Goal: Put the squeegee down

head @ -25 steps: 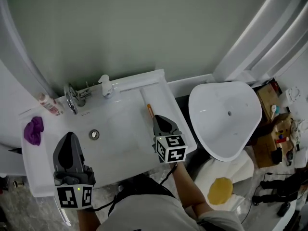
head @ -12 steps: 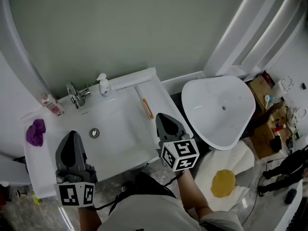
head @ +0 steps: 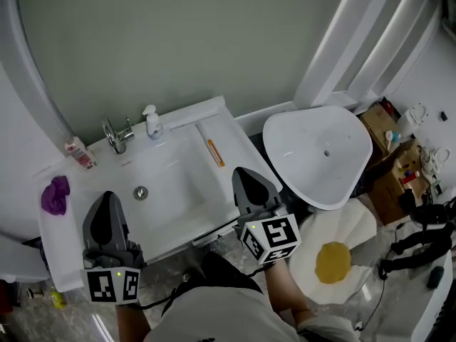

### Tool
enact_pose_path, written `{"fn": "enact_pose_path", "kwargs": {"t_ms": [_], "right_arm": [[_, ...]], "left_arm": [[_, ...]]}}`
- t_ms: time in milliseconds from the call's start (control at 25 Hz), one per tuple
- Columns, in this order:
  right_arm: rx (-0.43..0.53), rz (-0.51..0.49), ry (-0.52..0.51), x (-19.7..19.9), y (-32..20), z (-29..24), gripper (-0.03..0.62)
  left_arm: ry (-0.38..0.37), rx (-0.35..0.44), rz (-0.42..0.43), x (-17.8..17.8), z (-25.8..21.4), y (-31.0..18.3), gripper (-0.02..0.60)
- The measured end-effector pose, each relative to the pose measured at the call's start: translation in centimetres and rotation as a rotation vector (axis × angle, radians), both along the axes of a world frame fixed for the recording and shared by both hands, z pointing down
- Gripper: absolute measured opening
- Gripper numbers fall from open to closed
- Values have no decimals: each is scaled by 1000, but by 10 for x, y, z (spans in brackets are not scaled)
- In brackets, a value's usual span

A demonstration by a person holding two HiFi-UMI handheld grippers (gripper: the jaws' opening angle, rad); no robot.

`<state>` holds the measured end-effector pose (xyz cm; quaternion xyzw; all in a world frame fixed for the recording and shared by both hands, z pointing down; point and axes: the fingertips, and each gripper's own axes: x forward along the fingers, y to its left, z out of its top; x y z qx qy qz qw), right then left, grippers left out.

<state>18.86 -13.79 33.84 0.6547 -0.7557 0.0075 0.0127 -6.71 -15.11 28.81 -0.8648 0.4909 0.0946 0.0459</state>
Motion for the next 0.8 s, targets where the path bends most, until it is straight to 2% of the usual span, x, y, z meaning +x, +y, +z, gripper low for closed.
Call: {"fn": "enact_pose_path", "kwargs": {"t_ms": [280,800], "right_arm": [[42,31,26,-9,23,-14,2],[64,29,-4,-23,37,-25,2]], "left_arm": [[5,16,11,-10,-5,13,8],[9,19,21,-22,-4,23,8]]}}
